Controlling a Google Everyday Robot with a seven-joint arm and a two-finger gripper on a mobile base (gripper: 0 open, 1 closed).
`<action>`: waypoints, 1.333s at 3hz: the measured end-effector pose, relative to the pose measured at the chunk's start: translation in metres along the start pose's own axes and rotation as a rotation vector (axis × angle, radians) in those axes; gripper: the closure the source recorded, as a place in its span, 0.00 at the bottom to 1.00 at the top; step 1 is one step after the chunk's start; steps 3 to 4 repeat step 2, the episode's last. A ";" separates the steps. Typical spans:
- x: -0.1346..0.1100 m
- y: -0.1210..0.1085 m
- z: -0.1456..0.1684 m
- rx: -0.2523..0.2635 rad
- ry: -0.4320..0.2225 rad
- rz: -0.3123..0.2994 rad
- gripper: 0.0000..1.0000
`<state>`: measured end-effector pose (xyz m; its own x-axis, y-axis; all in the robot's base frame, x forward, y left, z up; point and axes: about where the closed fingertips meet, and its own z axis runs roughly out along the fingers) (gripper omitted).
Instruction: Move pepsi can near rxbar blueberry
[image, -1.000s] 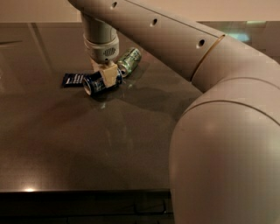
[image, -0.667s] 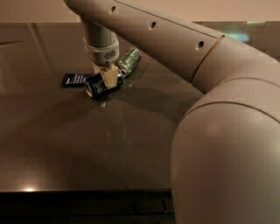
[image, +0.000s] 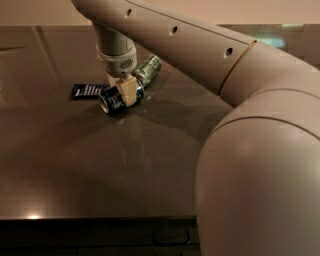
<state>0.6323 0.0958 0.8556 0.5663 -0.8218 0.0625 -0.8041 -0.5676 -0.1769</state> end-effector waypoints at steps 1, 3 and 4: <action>-0.001 -0.002 0.002 0.006 -0.002 -0.001 0.00; -0.001 -0.002 0.002 0.006 -0.002 -0.001 0.00; -0.001 -0.002 0.002 0.006 -0.002 -0.001 0.00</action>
Offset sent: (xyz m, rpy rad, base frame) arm 0.0015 0.0018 -0.0015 0.0046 -0.0036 0.0014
